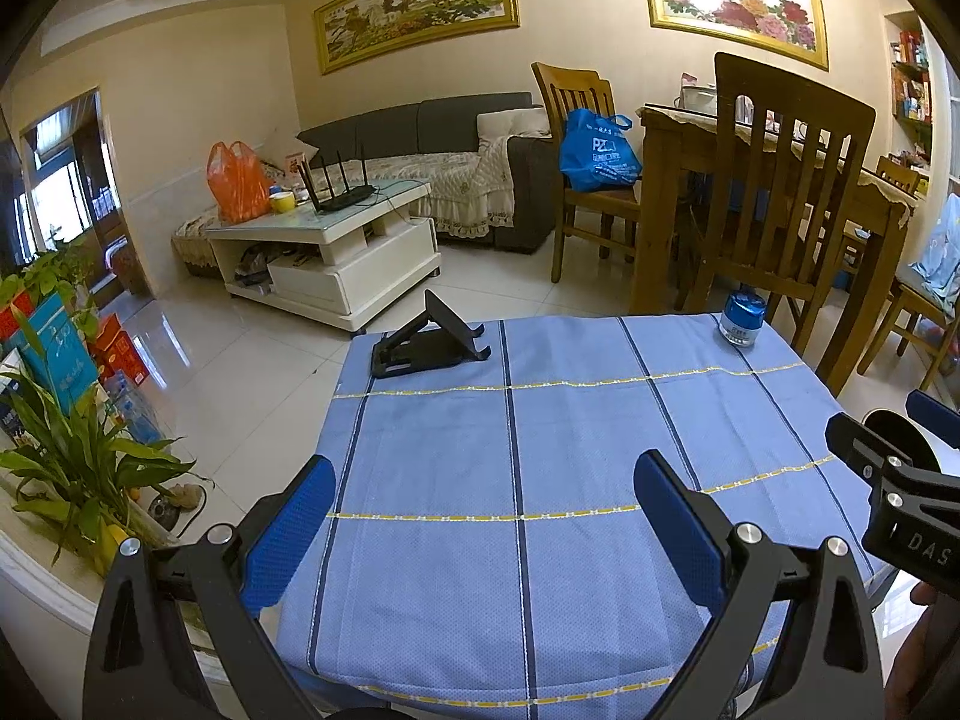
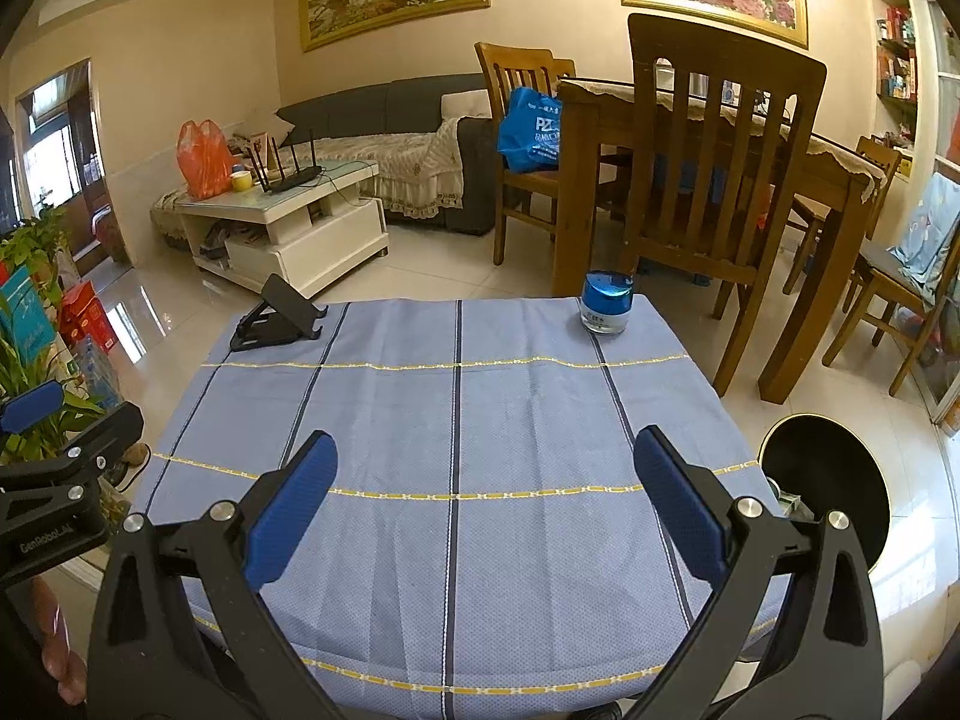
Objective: Collect trash
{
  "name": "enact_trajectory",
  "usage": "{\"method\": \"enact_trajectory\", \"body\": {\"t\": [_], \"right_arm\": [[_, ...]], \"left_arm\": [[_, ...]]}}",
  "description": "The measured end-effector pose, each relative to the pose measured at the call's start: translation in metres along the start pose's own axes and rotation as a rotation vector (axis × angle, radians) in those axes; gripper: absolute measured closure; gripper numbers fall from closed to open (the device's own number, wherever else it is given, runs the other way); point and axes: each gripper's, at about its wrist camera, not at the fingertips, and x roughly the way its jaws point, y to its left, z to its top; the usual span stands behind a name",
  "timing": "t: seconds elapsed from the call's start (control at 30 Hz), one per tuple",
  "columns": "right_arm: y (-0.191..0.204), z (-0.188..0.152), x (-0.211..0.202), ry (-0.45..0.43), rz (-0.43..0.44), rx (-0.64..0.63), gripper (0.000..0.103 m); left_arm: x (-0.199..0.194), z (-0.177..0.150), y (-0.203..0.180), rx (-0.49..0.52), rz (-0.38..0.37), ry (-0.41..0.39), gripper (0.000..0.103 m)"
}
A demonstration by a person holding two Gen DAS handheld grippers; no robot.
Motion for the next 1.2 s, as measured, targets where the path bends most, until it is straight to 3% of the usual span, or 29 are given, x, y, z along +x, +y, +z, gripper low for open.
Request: {"method": "enact_trajectory", "body": {"t": [1.2], "right_arm": [[-0.0016,0.0015,-0.0039,0.001,0.009,-0.003,0.005]], "left_arm": [[0.0000,0.0000,-0.0008,-0.002,-0.001,-0.001,0.007]]}}
